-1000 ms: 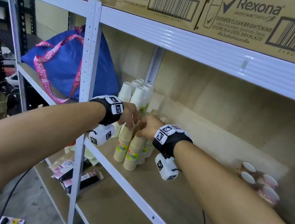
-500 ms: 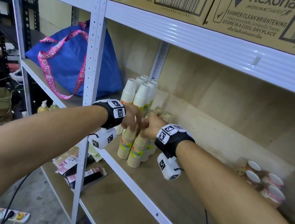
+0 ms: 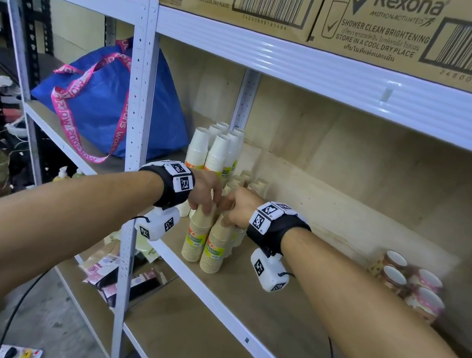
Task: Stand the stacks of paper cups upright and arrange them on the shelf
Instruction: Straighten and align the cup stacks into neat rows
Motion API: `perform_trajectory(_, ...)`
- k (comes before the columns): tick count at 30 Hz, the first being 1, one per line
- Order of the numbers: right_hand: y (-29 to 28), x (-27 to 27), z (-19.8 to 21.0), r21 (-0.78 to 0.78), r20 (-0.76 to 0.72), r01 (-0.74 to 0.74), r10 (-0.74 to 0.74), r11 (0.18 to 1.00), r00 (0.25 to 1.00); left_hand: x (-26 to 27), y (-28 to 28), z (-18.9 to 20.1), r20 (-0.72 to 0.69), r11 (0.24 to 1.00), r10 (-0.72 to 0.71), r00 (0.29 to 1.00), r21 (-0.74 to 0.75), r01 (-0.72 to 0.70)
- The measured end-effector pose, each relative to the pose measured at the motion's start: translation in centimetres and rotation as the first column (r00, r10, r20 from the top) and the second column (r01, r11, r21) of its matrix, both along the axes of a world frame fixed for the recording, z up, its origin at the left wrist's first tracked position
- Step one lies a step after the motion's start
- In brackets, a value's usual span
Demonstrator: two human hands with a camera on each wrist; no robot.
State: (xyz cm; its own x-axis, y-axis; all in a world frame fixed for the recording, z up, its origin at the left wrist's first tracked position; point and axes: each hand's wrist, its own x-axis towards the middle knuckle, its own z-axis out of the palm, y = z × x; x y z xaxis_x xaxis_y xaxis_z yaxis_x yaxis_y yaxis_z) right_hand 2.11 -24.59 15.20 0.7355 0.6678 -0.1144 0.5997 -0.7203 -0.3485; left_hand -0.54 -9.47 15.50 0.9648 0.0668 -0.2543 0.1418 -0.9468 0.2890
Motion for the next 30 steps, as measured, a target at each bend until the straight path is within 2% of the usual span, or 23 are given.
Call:
perform_trajectory(5,-1.7,0.5,0.2,-0.027,-0.008,0.091,-0.091,0.996,0.996,0.3,-1.3,0.7,-0.044,0.999,-0.041,0.998,0.027,0.042)
perform_trajectory(14,-6.2,2.7,1.4,-0.071,0.051,0.239,-0.235,0.968,0.971,3.2,-5.6,1.9,-0.100,0.989,-0.149,0.984,-0.041,0.146)
perform_trajectory(22,-11.0,5.1,2.1,-0.046,0.044,0.360,-0.359,0.932,0.932,7.3,-10.6,3.2,0.002,0.972,-0.225,0.974,-0.067,0.225)
perform_trajectory(27,-14.1,7.2,2.1,-0.018,0.096,0.437,-0.433,0.900,0.896,10.6,-13.6,3.6,0.082,0.965,-0.247,0.966,-0.066,0.252)
perform_trajectory(30,-15.9,8.6,2.2,-0.013,0.100,0.494,-0.490,0.870,0.866,12.9,-15.1,3.1,0.130,0.959,-0.241,0.962,-0.119,0.256)
